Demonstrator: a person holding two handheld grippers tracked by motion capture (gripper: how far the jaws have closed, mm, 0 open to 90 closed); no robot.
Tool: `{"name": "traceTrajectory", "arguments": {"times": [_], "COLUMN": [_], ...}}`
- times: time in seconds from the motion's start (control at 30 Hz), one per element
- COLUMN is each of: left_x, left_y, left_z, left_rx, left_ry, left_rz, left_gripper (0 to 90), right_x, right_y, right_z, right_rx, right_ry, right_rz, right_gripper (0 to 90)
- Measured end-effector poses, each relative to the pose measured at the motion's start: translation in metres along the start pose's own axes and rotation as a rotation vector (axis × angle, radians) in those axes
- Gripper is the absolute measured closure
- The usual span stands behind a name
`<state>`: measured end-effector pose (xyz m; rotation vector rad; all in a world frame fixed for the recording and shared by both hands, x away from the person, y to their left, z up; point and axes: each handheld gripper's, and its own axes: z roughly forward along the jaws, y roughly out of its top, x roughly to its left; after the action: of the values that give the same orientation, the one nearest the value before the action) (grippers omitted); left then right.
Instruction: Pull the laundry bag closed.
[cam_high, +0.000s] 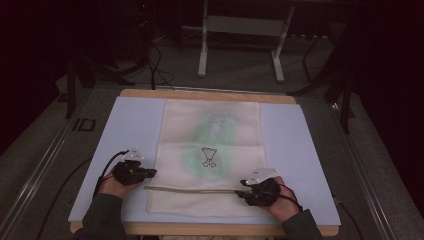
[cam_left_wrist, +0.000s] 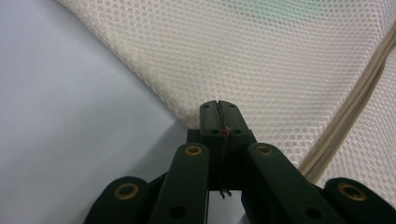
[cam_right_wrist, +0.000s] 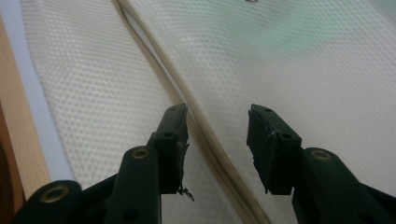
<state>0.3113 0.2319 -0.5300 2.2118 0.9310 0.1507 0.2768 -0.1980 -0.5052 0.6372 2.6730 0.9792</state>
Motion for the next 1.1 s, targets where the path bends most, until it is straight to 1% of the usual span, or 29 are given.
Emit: {"name": "traceTrajectory", "arguments": {"times": [0.13,0.27,0.37,0.8,1.1], "left_x": [0.002,0.003,0.004,0.004,0.005], "left_y": [0.0,-0.001,-0.001,0.0,0.0], "left_z": [0.0,0.0,0.0,0.0,0.0], "left_rx": [-0.002,-0.003,-0.003,0.001,0.003], "left_ry": [-0.012,-0.014,-0.018,-0.021,-0.026], "left_rz": [-0.005,-0.004,-0.002,0.009,0.01], "left_gripper": [89.7,89.7,89.7,89.7,89.7], "right_x": [0.006,0.01,0.013,0.025,0.034], "right_y": [0.009,0.019,0.026,0.058,0.074], "right_z": [0.007,0.012,0.016,0.036,0.048], "right_rx": [-0.001,-0.01,-0.021,-0.028,-0.029], "right_ry": [0.028,0.05,0.068,0.102,0.119], "right_rz": [-0.024,-0.05,-0.058,-0.12,-0.154], "right_gripper": [58.2,59.2,59.4,59.8,59.1]}}
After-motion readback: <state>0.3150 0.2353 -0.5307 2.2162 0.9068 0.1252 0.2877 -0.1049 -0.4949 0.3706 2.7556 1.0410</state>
